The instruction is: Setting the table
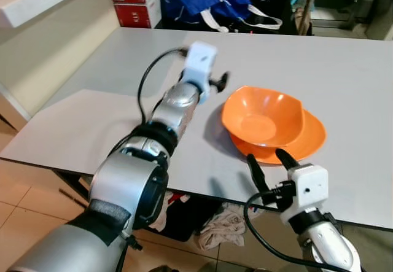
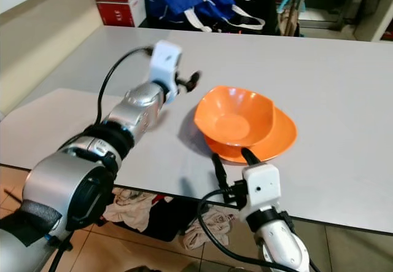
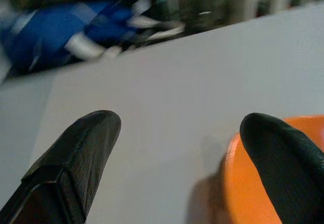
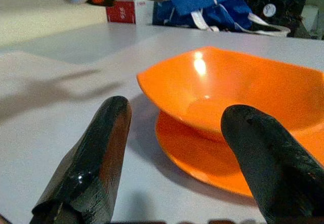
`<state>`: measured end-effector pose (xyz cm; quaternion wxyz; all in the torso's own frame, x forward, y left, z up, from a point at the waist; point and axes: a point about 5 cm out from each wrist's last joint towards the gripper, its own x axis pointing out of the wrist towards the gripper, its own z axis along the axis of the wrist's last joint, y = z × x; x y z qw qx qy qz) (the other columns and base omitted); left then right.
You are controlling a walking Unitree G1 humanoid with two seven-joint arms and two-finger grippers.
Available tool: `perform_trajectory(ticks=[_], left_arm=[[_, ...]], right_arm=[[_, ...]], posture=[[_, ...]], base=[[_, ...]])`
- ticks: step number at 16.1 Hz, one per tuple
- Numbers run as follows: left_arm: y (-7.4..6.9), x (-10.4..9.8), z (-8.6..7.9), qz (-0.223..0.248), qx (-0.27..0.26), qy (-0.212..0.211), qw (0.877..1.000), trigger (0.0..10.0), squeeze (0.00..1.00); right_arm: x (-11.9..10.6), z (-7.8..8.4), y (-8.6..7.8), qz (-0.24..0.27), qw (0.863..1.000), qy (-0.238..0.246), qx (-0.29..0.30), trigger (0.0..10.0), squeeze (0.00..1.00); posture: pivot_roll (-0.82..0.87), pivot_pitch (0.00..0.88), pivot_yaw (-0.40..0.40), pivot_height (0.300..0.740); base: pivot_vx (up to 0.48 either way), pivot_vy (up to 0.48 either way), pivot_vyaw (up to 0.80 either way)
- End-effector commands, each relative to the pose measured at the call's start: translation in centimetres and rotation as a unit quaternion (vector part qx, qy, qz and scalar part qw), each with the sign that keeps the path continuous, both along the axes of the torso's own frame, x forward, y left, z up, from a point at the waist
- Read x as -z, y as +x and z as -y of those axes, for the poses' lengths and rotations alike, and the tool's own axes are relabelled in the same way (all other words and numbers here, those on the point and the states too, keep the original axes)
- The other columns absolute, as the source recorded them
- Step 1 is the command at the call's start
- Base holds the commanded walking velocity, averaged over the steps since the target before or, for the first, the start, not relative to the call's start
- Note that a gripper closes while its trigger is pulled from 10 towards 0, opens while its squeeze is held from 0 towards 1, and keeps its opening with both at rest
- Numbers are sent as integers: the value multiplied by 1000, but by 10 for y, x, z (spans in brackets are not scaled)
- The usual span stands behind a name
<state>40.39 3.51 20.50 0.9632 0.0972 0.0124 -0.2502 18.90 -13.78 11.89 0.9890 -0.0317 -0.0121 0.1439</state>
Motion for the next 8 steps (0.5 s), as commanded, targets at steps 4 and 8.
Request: perform_trajectory(ticks=[4,8], left_arm=[[-11,-37,30,146,149,119,971,10000,0],[-22,-25,36,191,246,231,922,10000,0]], right_arm=[[1,0,3,4,1000,-3,-2,10000,0],[1,0,5,7,1000,-5,-3,10000,0]], posture=[[-183,0,87,740],[-177,0,87,740]], base=[[0,0,0],[0,0,0]])
